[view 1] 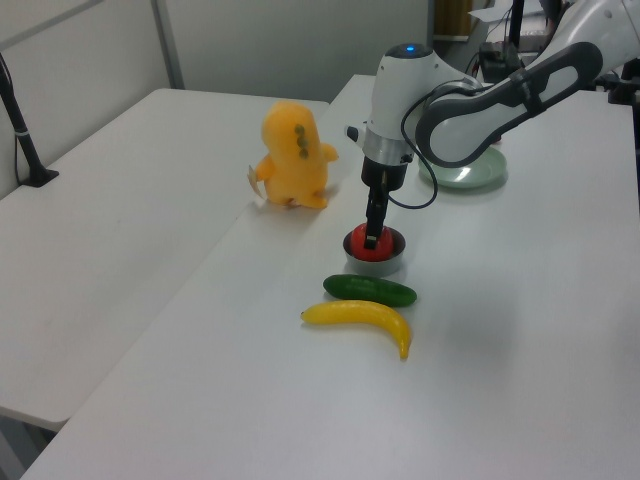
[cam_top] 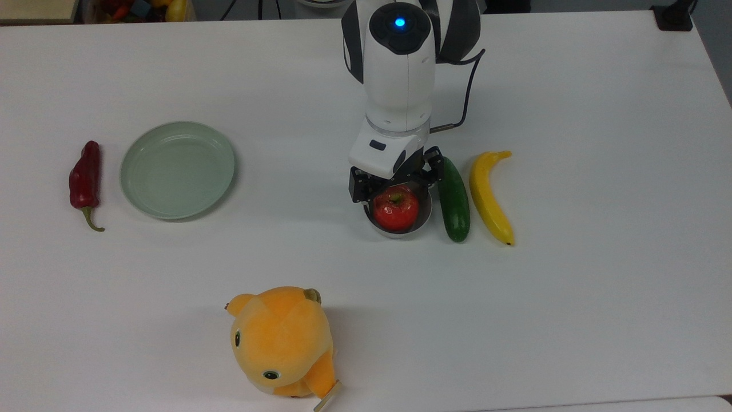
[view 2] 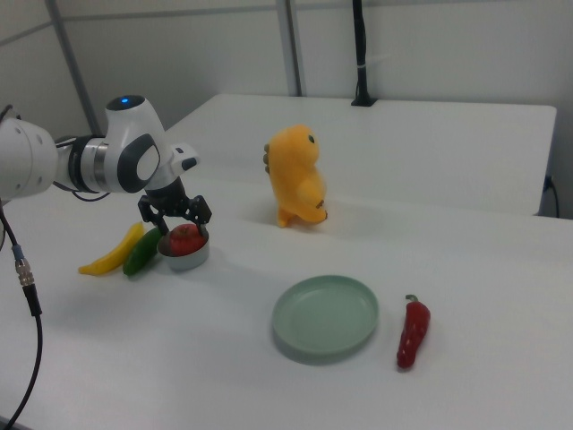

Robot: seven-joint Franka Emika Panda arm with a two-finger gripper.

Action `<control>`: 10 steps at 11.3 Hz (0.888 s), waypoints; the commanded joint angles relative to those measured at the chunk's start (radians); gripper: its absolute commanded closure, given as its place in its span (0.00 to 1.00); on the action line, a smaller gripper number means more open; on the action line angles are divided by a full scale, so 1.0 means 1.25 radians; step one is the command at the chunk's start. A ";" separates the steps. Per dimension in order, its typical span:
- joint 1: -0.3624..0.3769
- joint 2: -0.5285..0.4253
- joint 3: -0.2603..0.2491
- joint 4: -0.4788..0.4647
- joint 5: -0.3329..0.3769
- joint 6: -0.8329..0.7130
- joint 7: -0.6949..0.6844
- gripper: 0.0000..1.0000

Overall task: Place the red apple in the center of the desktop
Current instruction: 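Lower the gripper around the red apple and close it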

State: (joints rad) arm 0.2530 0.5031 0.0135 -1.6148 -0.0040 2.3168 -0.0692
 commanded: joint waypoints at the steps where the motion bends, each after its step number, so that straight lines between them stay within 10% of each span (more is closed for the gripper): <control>1: 0.007 -0.004 -0.002 -0.015 -0.030 0.025 0.004 0.10; 5: 0.005 -0.005 0.015 -0.025 -0.065 0.024 0.001 0.84; 10: 0.000 -0.016 0.017 -0.024 -0.066 0.017 0.009 0.86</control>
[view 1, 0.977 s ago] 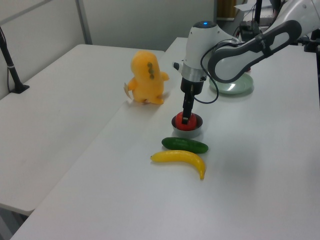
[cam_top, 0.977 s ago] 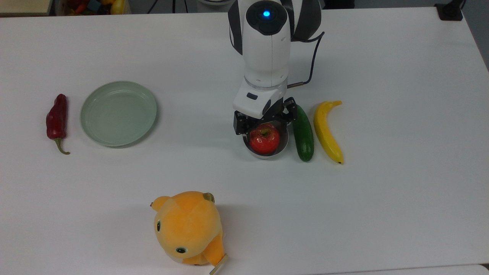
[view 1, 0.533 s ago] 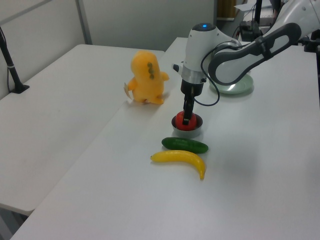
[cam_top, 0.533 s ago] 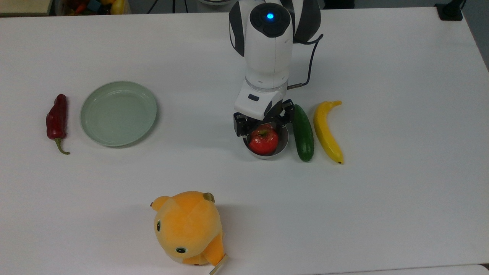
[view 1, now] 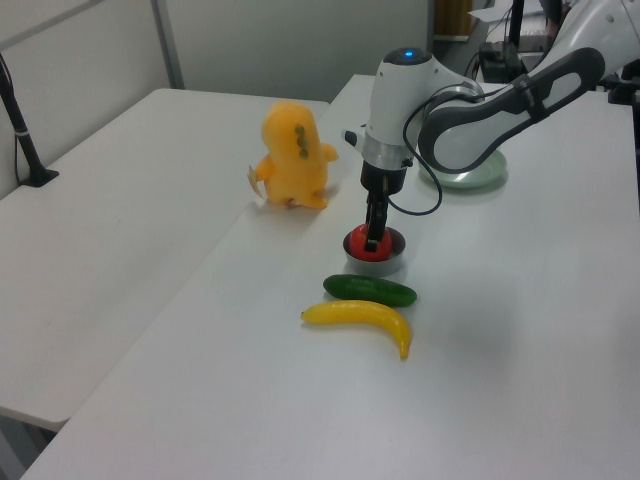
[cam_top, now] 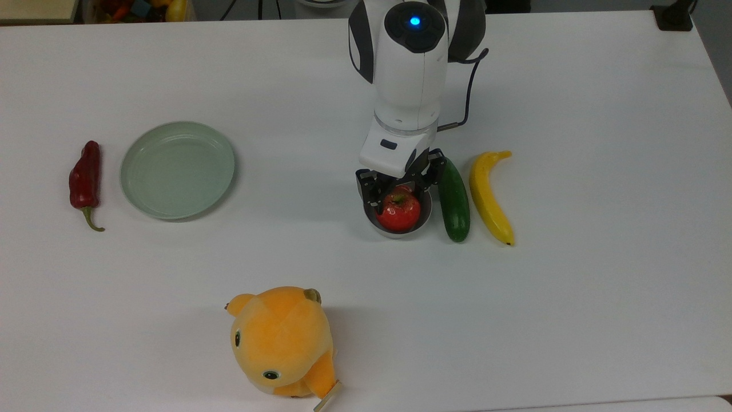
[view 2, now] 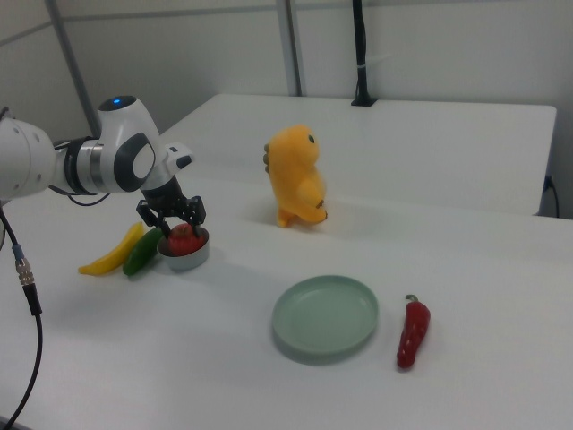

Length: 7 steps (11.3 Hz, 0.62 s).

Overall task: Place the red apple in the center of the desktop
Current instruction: 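Lower the gripper around the red apple and close it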

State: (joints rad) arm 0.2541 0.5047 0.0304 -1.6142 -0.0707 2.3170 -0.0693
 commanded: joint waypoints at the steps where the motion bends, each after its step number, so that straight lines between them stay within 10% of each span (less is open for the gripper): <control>1: -0.002 -0.028 0.004 -0.024 -0.010 0.013 0.011 0.86; 7: -0.003 -0.111 0.004 -0.024 0.001 -0.046 0.014 0.86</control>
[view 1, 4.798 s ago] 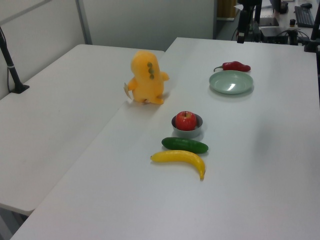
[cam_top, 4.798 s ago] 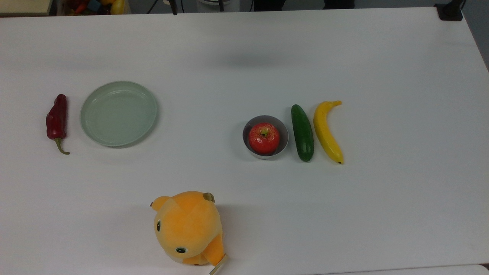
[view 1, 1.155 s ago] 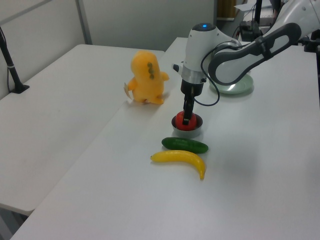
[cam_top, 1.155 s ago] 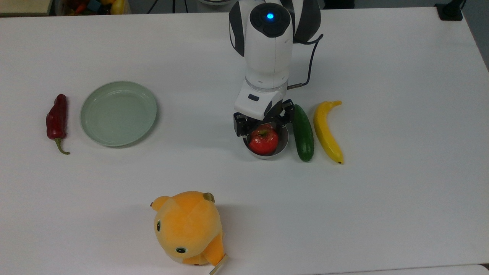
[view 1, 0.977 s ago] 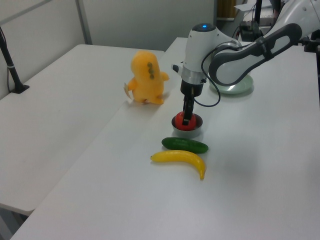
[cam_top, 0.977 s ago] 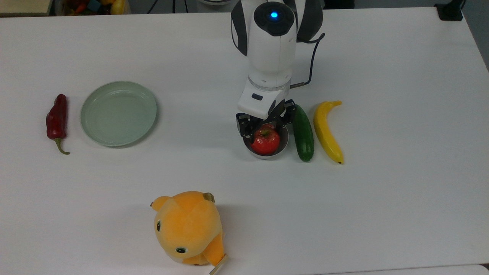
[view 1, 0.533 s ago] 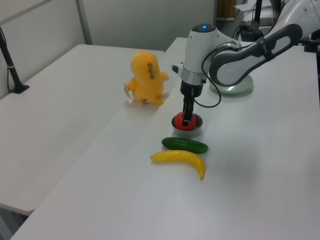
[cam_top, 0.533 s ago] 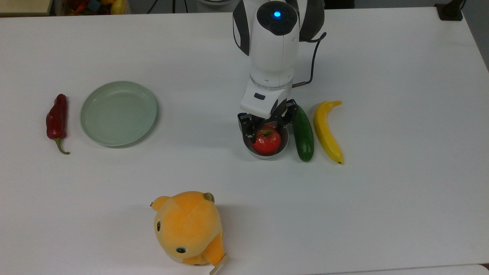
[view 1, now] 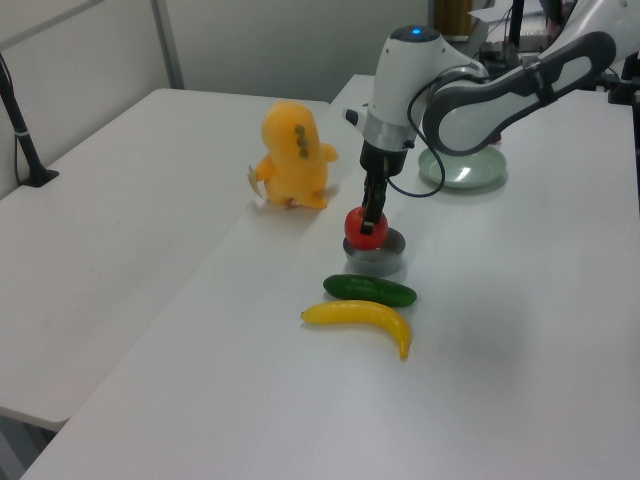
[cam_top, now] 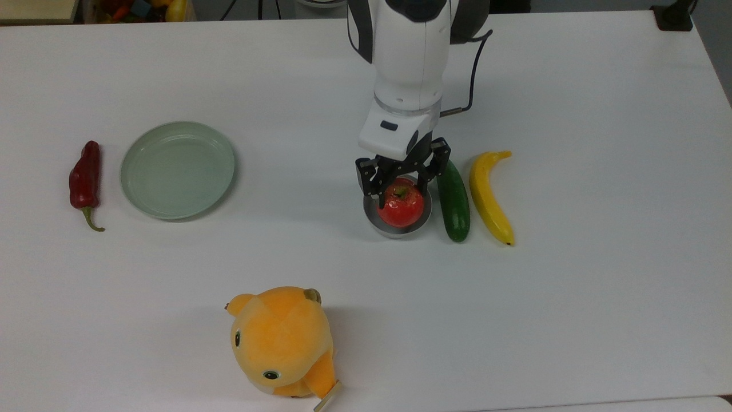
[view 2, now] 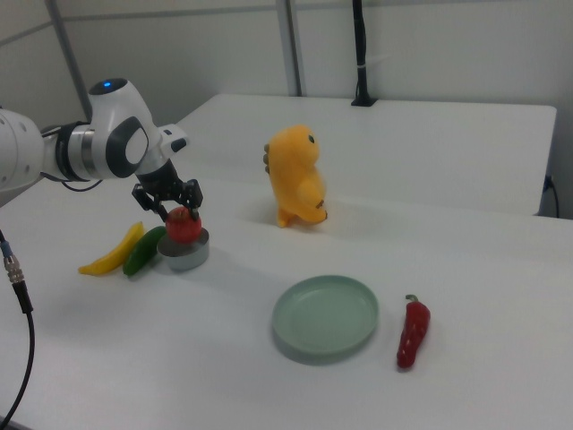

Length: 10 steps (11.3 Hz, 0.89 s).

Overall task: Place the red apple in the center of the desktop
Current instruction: 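Lift the red apple out of the grey bowl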

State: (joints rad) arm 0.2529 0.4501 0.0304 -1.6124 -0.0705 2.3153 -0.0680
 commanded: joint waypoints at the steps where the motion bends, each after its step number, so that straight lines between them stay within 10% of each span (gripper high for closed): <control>1: -0.005 -0.096 0.004 -0.026 0.002 -0.076 0.013 0.86; 10: -0.043 -0.370 -0.074 -0.076 0.029 -0.390 0.004 0.86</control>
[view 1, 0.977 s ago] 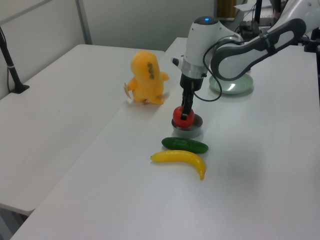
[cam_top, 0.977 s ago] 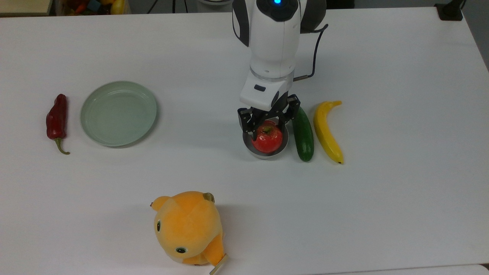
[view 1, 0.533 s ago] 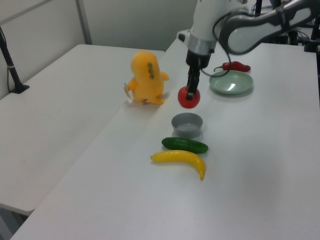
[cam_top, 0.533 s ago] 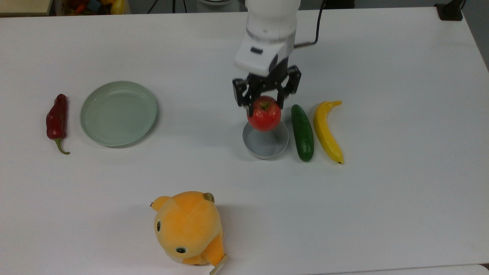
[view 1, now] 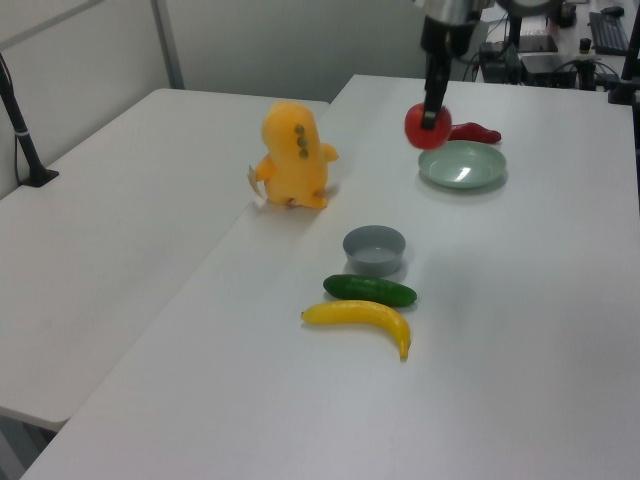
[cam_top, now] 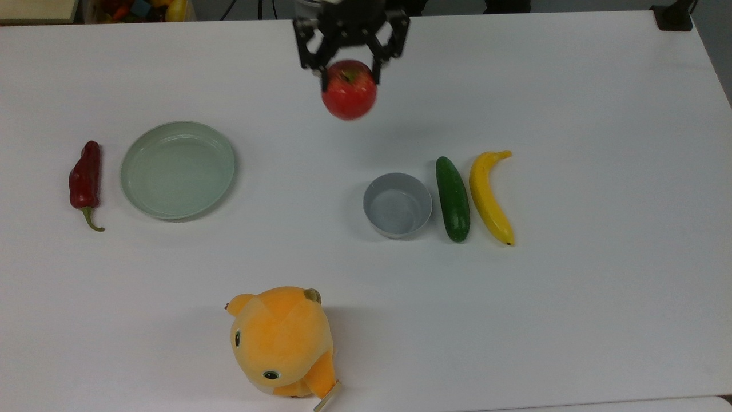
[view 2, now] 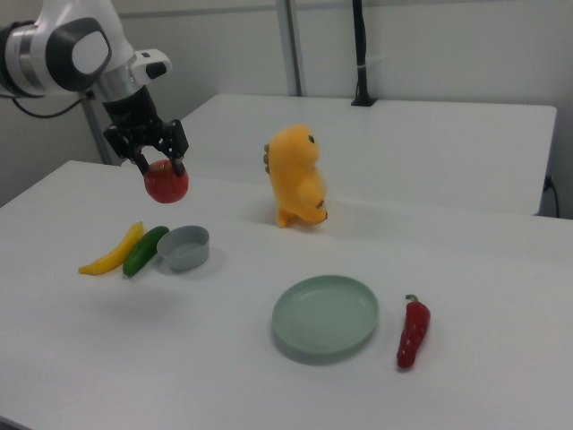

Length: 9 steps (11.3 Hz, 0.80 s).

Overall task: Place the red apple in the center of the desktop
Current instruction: 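Lift the red apple out of the grey bowl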

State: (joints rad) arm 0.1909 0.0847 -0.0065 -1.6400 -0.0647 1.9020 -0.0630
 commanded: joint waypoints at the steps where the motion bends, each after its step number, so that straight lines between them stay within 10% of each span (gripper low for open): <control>1: 0.012 -0.099 -0.071 -0.070 0.025 -0.081 -0.005 0.86; 9: -0.029 -0.166 -0.136 -0.315 0.024 -0.024 -0.178 0.85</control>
State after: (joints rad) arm 0.1731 -0.0909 -0.1745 -1.9201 -0.0523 1.7984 -0.2244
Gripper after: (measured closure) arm 0.273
